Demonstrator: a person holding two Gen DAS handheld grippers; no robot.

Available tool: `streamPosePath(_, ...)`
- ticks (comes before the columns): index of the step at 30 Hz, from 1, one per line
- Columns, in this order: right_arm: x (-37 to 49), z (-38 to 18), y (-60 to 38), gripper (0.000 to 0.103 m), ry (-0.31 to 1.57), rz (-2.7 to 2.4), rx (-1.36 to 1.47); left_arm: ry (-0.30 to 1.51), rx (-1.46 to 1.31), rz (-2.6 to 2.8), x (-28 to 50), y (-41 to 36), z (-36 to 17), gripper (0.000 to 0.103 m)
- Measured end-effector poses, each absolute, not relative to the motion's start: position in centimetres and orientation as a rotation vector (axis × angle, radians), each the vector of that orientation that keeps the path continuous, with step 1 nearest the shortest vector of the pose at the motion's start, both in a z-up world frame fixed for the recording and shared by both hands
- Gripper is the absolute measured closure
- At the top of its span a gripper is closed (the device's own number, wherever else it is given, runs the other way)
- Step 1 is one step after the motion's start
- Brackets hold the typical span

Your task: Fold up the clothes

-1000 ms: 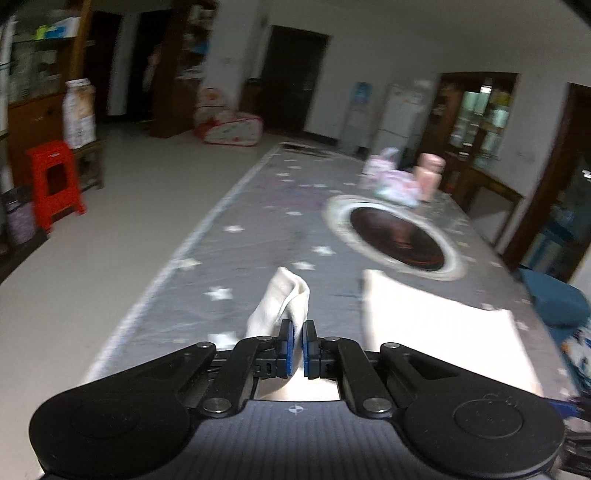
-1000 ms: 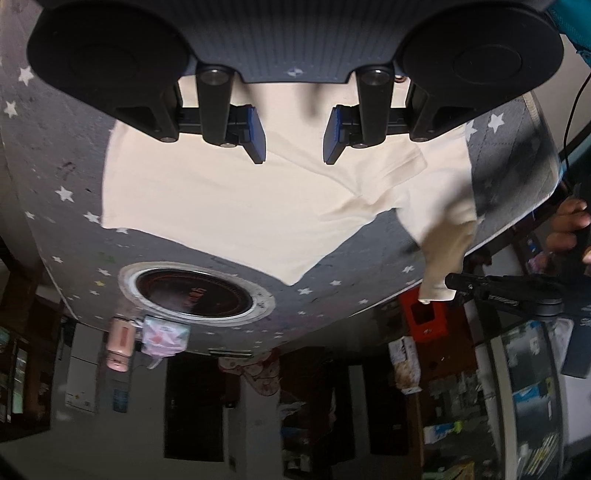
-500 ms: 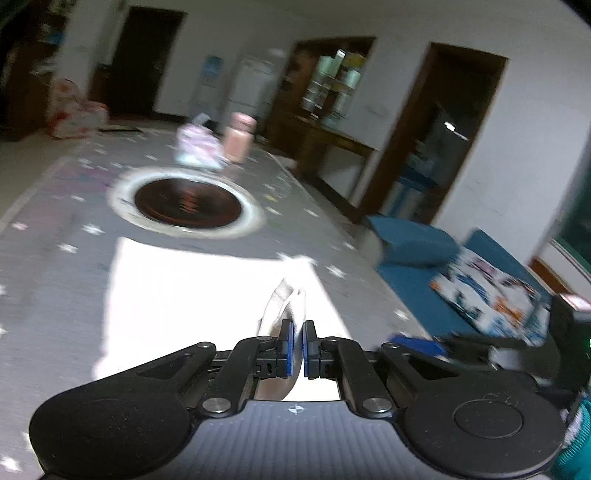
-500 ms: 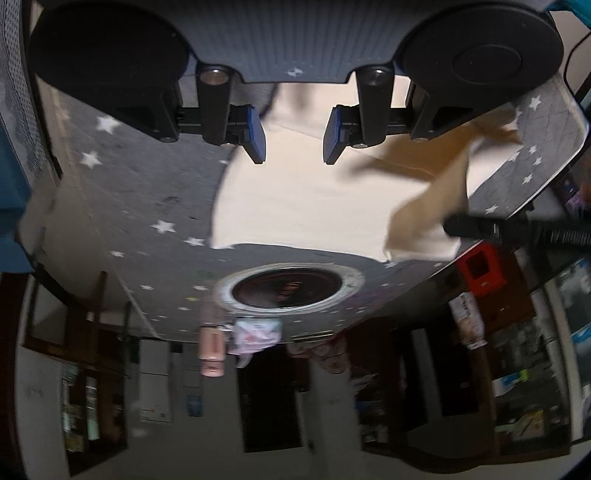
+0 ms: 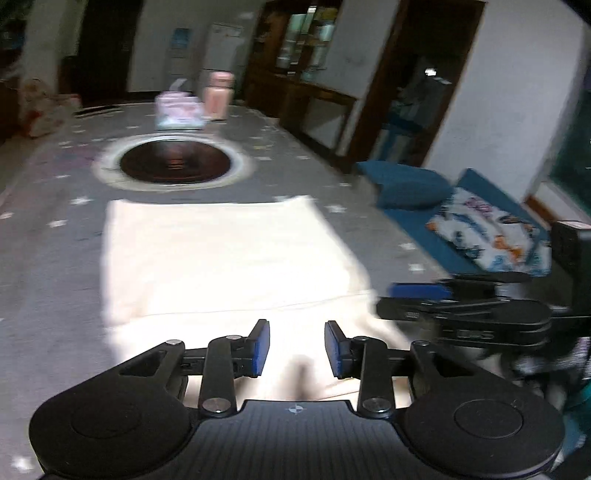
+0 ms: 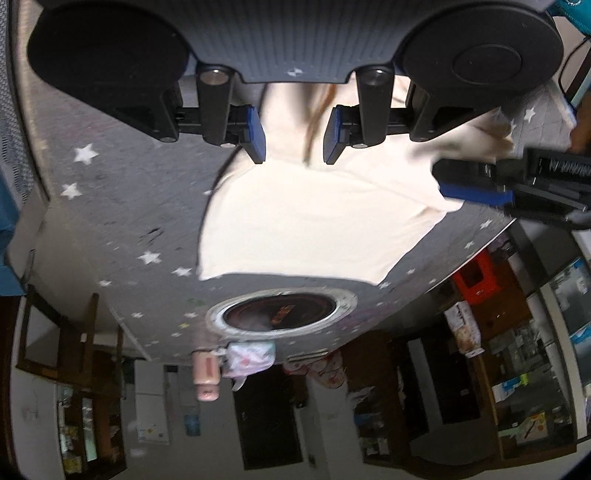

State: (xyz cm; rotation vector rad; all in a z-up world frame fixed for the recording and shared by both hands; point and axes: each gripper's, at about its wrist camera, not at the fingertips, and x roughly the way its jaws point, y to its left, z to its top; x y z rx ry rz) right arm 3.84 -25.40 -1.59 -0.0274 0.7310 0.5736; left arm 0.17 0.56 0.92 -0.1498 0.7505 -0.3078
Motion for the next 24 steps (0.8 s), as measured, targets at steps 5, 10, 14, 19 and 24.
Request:
streamPosePath(5,4.1,-3.3,-24.0,0.069,0.791,0.604,-0.03,0.785,-0.152,-0.234,-0.4,3.5,-0.2,0.068)
streamPosePath(10,3.6,-3.9,-23.1,0.083,0.813,0.61,-0.064,0.798,-0.129,-0.233,-0.8,4.7,-1.0,0.068)
streamPosePath(14,3.1,-3.5,-23.1,0.099,0.797,0.596,-0.083,0.801,-0.118,-0.241,-1.1,5.3,-1.2,0.068)
streamPosePath(19,1.8,-1.4,-23.7,0.101,0.735,0.557,-0.114,0.806,-0.081,-0.258,-1.1,5.6,-1.1,0.068)
streamPosePath(24,2.5,-2.0,-24.7,0.097,0.765,0.507,-0.107,0.792,-0.059,-0.281,-0.7,5.3,-0.5,0.068)
